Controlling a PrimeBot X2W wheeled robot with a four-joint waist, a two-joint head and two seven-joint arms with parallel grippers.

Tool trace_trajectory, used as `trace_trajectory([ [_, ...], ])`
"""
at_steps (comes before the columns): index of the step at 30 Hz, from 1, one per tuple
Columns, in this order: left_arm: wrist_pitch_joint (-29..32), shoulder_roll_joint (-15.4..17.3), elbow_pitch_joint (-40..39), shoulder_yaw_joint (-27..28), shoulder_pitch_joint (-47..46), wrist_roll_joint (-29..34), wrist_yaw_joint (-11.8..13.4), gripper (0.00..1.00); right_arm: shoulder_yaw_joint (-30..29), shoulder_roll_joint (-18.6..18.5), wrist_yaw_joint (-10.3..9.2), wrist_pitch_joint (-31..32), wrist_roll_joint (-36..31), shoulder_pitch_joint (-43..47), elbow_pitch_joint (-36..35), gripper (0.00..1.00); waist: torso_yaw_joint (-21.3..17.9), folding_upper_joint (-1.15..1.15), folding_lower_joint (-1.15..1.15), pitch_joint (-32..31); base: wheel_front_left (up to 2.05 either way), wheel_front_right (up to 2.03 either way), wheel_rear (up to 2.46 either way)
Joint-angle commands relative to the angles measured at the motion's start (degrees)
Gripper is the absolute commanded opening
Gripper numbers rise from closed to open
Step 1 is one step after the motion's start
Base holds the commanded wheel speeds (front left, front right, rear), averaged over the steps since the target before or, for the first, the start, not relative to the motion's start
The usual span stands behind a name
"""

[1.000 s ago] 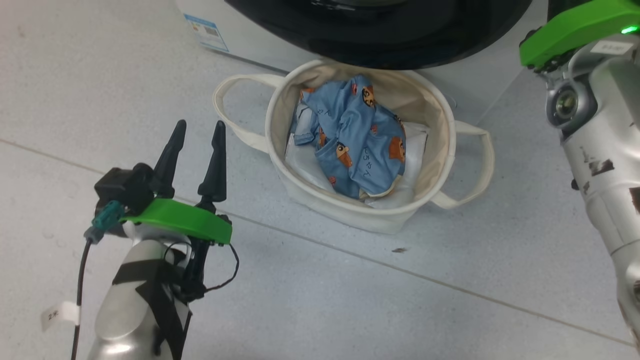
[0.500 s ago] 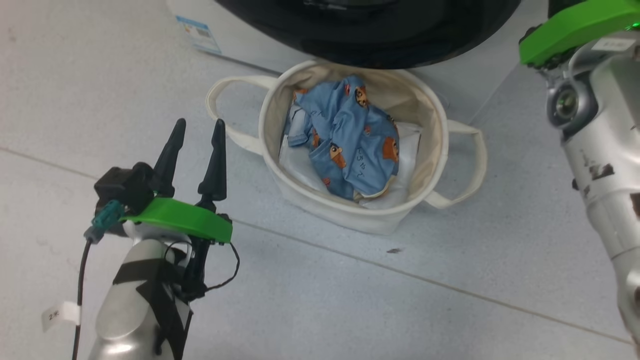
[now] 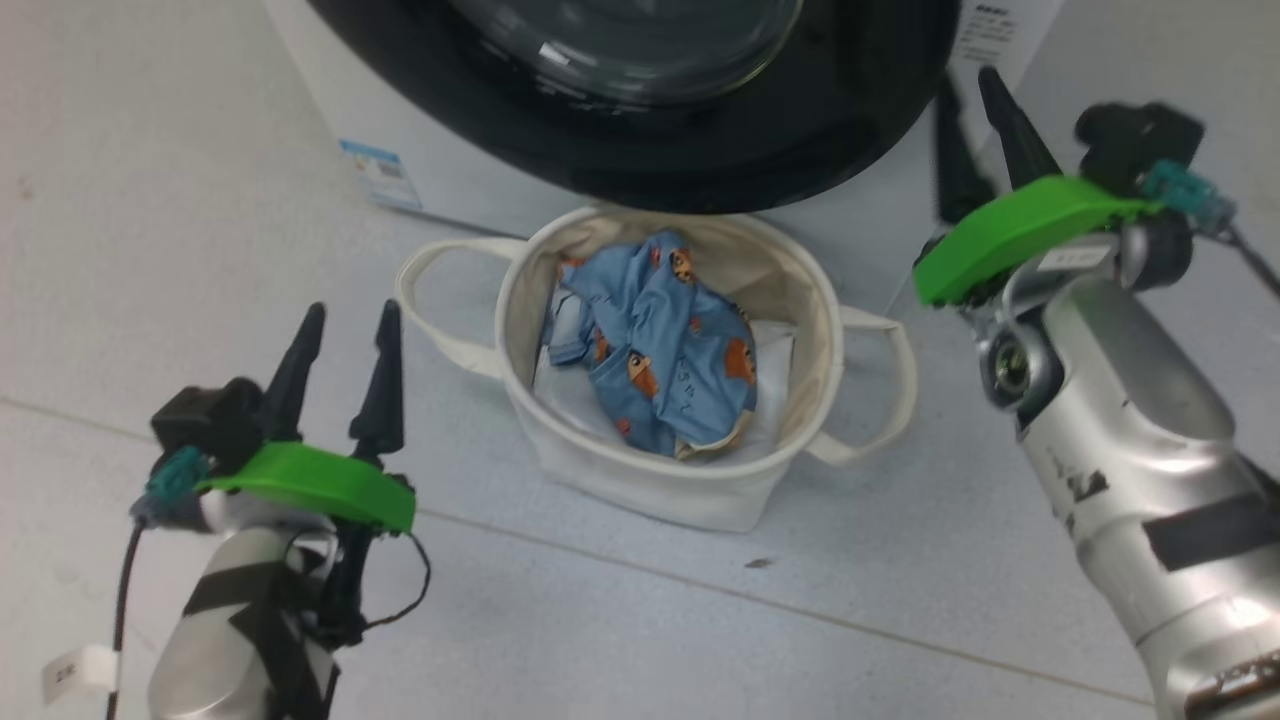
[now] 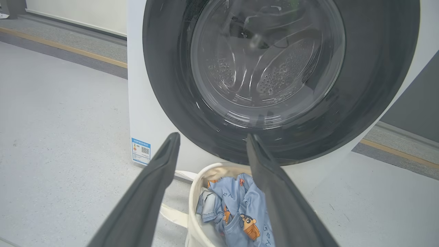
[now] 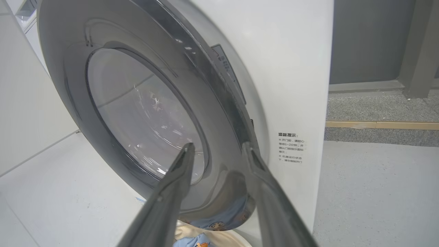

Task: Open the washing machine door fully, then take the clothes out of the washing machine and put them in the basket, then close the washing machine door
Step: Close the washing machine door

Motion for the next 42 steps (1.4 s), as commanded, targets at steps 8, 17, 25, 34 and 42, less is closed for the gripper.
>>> trace_trajectory([
  [8, -0.69, 6.45, -0.83, 4.18, 2.12, -1.51, -0.33, 1.00, -0.88, 2.02, 0.14, -0.52, -4.52, 9.73, -7.17, 1.00, -5.26, 0.00, 0.00, -6.80, 0.00, 0.00, 0.00],
  [17, -0.69, 12.84, -0.31, 5.79, 4.51, -2.72, -0.33, 1.00, -4.65, 0.93, 0.14, -0.52, -7.85, 22.45, -15.44, 1.00, -10.64, 0.00, 0.00, -11.77, 0.00, 0.00, 0.00],
  [25, -0.69, 16.55, 0.63, 8.72, 6.20, -2.67, -0.33, 1.00, -6.96, -0.25, 0.14, -0.52, -9.77, 31.52, -21.15, 1.00, -15.23, 0.00, 0.00, -14.39, 0.00, 0.00, 0.00],
  [34, -0.53, 17.33, 2.42, 9.19, 7.19, -4.40, -0.29, 1.00, -8.81, -2.37, 0.14, -0.52, -10.21, 36.54, -24.77, 1.00, -18.15, 0.00, 0.00, -16.06, 0.00, 0.00, 0.00],
  [42, -0.46, 18.72, 2.99, 7.47, 7.60, -6.19, -0.32, 1.00, -11.11, -3.51, 0.14, -0.52, -10.58, 40.15, -27.43, 1.00, -19.66, 0.00, 0.00, -17.38, 0.00, 0.00, 0.00],
])
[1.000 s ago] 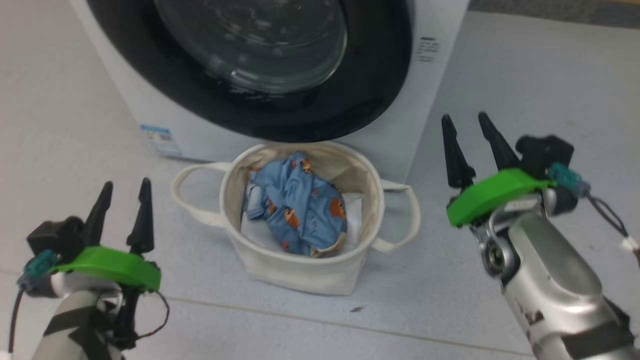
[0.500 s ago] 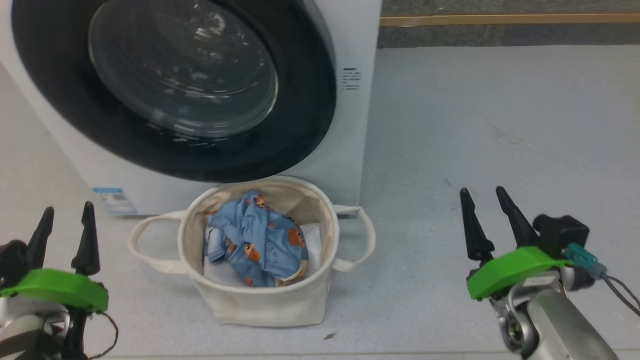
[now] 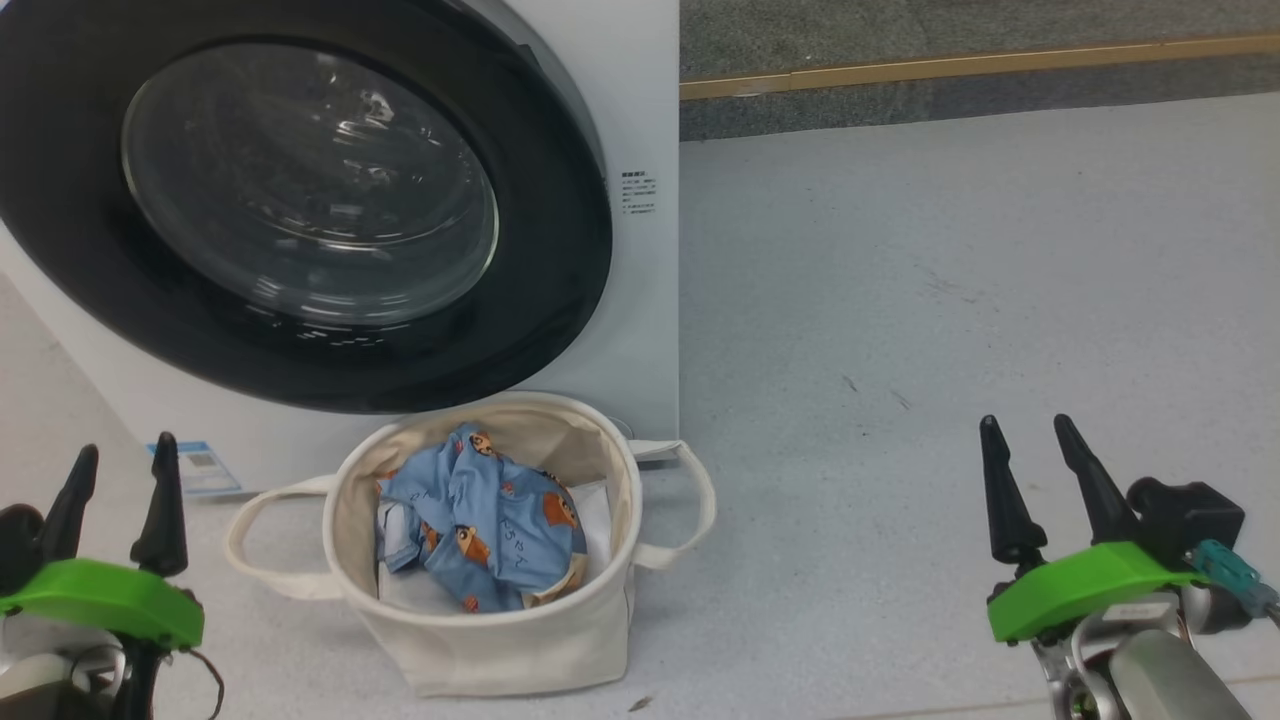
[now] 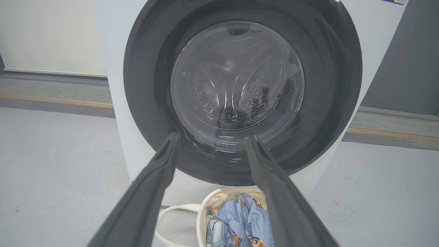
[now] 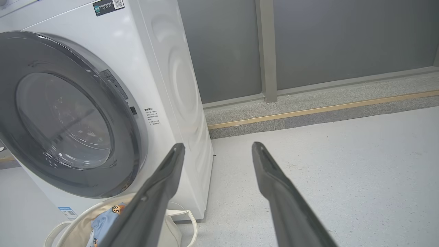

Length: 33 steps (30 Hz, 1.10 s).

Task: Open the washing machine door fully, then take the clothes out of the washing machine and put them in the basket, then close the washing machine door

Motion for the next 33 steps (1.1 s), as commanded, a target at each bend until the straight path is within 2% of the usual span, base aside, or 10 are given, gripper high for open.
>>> trace_trajectory([
  [1, -0.49, 3.21, -1.64, 1.46, -1.67, -0.33, -0.31, 1.00, 0.49, -0.77, 0.14, -0.52, -0.40, -0.76, -2.27, 1.00, -0.19, 0.00, 0.00, -0.15, 0.00, 0.00, 0.00],
  [7, -0.57, 4.59, -1.98, 0.97, -1.32, -0.79, -0.31, 1.00, -0.50, -0.71, 0.14, -0.52, -0.14, 0.34, -2.99, 1.00, -0.72, 0.00, 0.00, -0.19, 0.00, 0.00, 0.00],
  [20, -0.65, 5.31, -1.66, -0.26, -2.05, -1.12, -0.31, 1.00, -1.67, -0.47, 0.14, -0.52, -0.26, 0.93, -3.78, 1.00, -0.46, 0.00, 0.00, 0.02, 0.00, 0.00, 0.00],
  [33, -0.69, 5.30, -1.96, -0.43, -1.57, -0.59, -0.32, 1.00, 0.16, -1.23, 0.14, -0.52, -1.04, 1.01, -5.49, 1.00, 1.26, 0.00, 0.00, 0.10, 0.00, 0.00, 0.00],
])
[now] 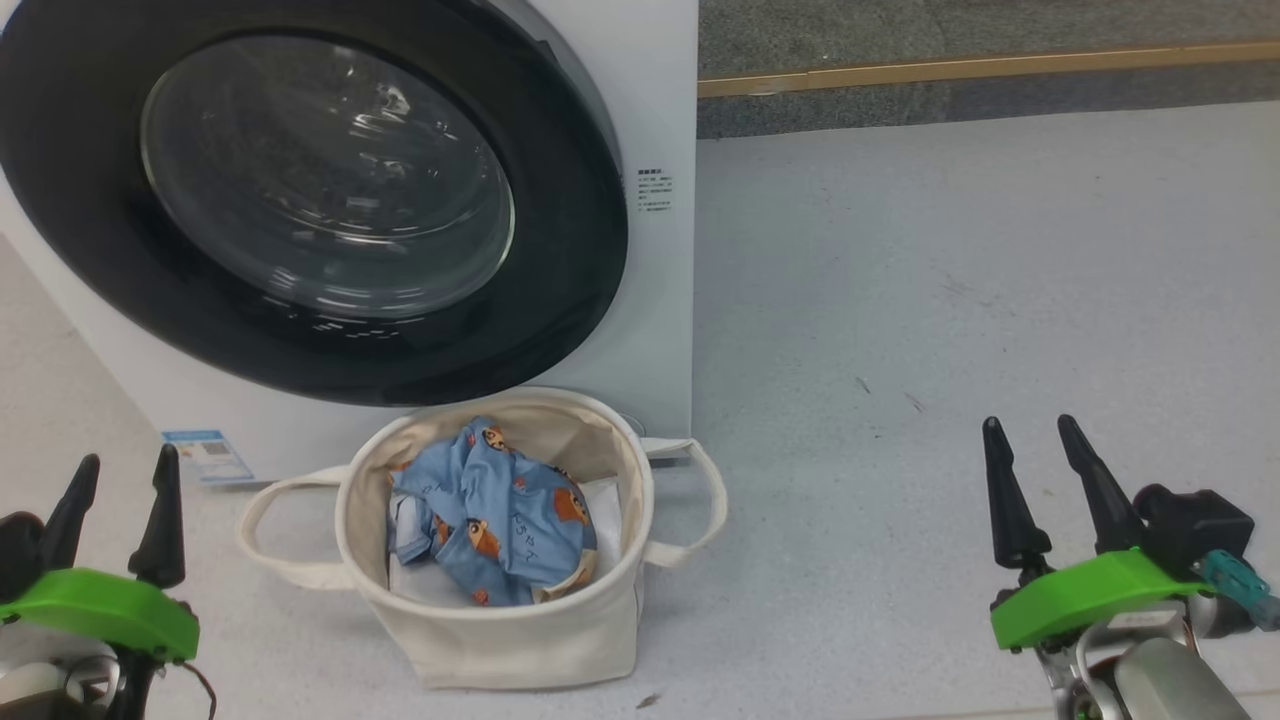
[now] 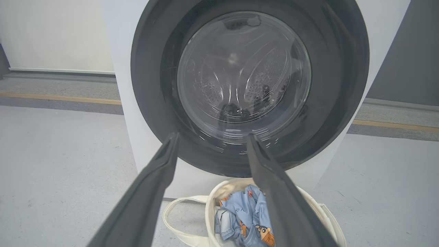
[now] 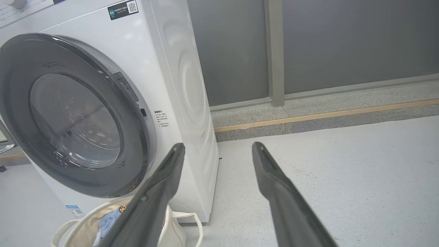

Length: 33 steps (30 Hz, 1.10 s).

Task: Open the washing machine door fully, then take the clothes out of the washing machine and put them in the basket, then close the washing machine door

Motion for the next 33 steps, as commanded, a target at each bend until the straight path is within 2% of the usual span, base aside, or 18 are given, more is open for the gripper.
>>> trace_trajectory([
  [1, -0.69, 3.15, -1.68, 2.43, -2.42, 0.35, -0.31, 1.00, 0.90, -1.01, 0.14, -0.52, -0.45, -1.03, -2.14, 1.00, 0.19, 0.00, 0.00, 0.01, 0.00, 0.00, 0.00],
  [12, -0.69, 3.10, -2.09, 0.99, -2.10, -0.85, -0.31, 1.00, 1.33, -1.26, 0.14, -0.52, -1.30, -2.40, -2.08, 1.00, 0.96, 0.00, 0.00, -0.11, 0.00, 0.00, 0.00],
  [13, -0.69, 3.26, -2.14, 0.81, -2.08, -0.98, -0.31, 0.00, 1.33, -1.30, 0.14, -0.52, -1.32, -2.41, -2.05, 0.00, 1.00, 0.00, 0.00, -0.15, 0.00, 0.00, 0.00],
  [14, 0.08, -0.26, -0.07, -1.54, 0.09, -0.72, 0.08, 0.00, 0.30, -0.34, 0.00, 0.03, -0.61, -0.05, 0.32, 0.00, 1.00, 0.00, 0.00, -0.13, 0.00, 0.00, 0.00],
  [19, 0.13, -4.18, 3.23, -2.99, 5.02, -0.76, 0.10, 0.00, 1.12, 1.14, 0.00, 0.29, -0.49, 3.65, 4.94, 0.00, 1.05, 0.00, 0.00, -0.14, 0.00, 0.00, 0.00],
  [26, 1.36, -5.40, 2.14, -2.27, 6.10, -4.02, 0.08, 0.00, 0.35, 1.70, 0.01, 1.24, 3.20, 4.01, 5.14, 0.00, 1.67, 0.00, 0.13, -0.12, 0.00, 0.00, 0.00],
  [33, 2.43, -6.29, 0.78, -1.56, 6.52, -7.49, 0.05, 0.00, -0.62, 2.15, 0.02, 2.28, 7.11, 4.02, 4.80, 0.00, 2.35, 0.00, 0.00, 0.17, 0.00, 0.00, 0.00],
])
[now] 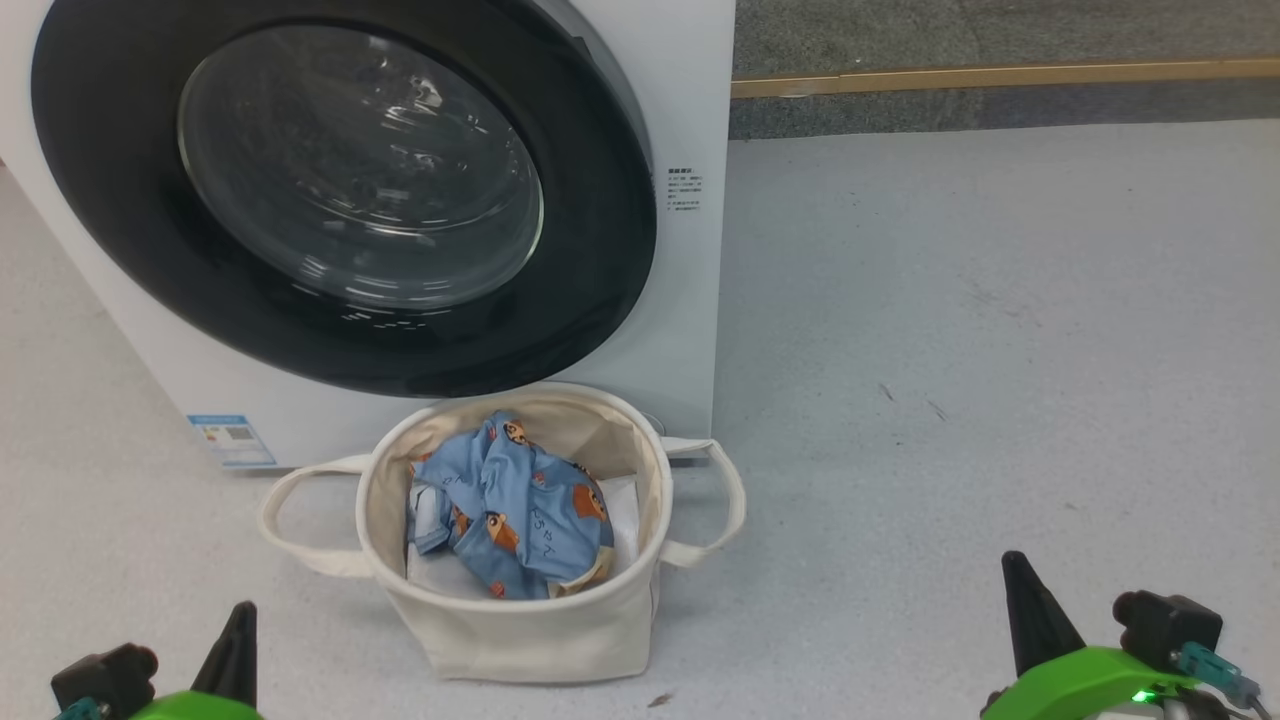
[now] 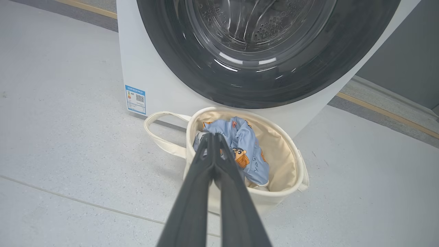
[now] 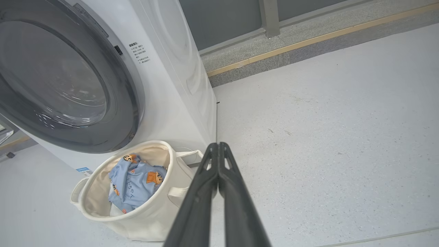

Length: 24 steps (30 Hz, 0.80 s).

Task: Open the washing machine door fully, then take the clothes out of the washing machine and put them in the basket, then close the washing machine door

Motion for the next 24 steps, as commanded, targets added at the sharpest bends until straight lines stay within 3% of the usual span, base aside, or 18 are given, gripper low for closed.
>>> trace_trajectory([
  [1, 0.44, 0.83, -2.38, 1.35, -2.65, -1.23, -0.05, 0.00, -0.82, -0.20, 0.02, 0.28, 1.36, -2.76, -2.12, 0.00, 0.14, 0.00, -0.01, 0.04, 0.00, 0.00, 0.00],
  [24, 4.04, -1.98, -6.82, 3.85, -1.23, -12.14, -0.12, 0.00, -3.98, 1.37, 0.04, 3.66, 13.47, -2.90, -3.01, 0.00, 2.22, 0.00, -0.01, 0.56, 0.00, 0.00, 0.00],
])
